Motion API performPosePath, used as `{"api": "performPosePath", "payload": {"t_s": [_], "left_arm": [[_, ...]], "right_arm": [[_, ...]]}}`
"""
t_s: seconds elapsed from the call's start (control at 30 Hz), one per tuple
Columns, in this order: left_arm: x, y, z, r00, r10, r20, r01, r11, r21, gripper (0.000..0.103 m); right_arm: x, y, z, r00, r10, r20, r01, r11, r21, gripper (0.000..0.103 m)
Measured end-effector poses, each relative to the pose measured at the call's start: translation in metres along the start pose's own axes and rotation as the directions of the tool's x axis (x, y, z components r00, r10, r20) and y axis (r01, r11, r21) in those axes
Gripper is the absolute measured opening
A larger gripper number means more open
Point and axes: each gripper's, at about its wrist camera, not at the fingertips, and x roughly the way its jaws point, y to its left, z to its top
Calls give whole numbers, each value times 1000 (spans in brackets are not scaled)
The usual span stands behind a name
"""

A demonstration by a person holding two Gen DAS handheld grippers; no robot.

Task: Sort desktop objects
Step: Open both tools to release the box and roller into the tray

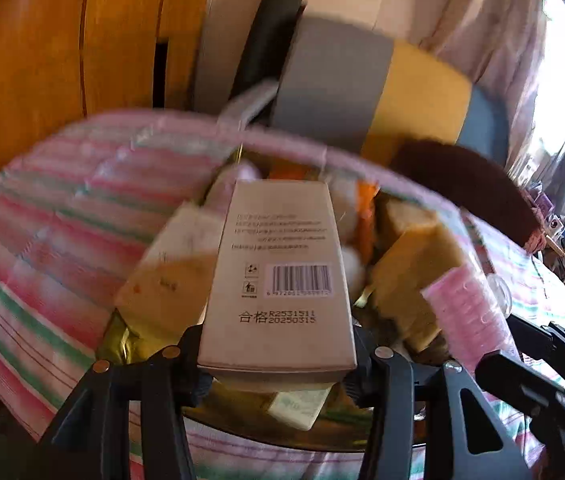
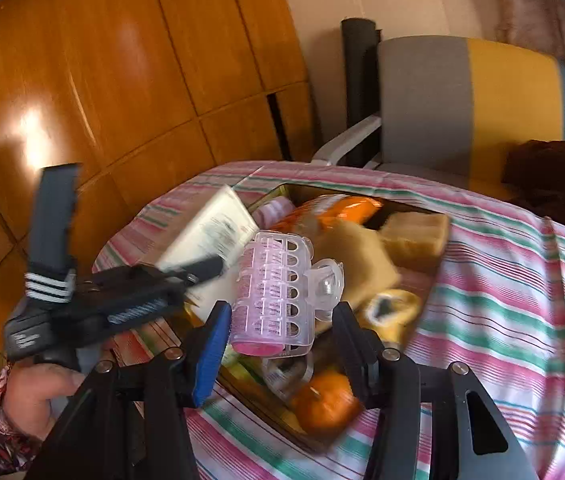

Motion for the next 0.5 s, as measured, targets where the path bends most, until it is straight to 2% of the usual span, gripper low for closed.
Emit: {"api": "performPosePath", "payload": {"t_s": [0.07, 0.13, 0.2, 0.3, 0.37, 0.43, 0.5], "left_arm": [[2, 10, -3, 999, -47, -26, 45, 997, -66, 60], [-6, 19, -9, 996, -92, -3, 91, 990, -112, 64], [-17, 21, -14, 995, -99, 20, 100, 989, -111, 68], [-32, 22, -21, 995, -76, 63, 80, 994, -75, 68], [-46, 23, -26, 990, -49, 129, 58, 996, -68, 67], [-58, 28, -24, 979, -26, 203, 43, 996, -76, 67], [-59, 32, -18, 974, 4, 226, 14, 997, -78, 67]], "right_arm": [[16, 7, 3, 999, 11, -33, -11, 1000, 1, 56], [26, 9, 4, 999, 7, -48, -6, 1000, 15, 64], [27, 7, 2, 998, 30, -51, -28, 999, 46, 67], [24, -1, -2, 999, 32, -43, -29, 996, 81, 67], [21, -6, -6, 999, 23, -35, -20, 996, 83, 63], [17, -7, -11, 999, -2, -39, 5, 998, 63, 52], [14, -6, -15, 998, -9, -55, 12, 999, 46, 40]]}}
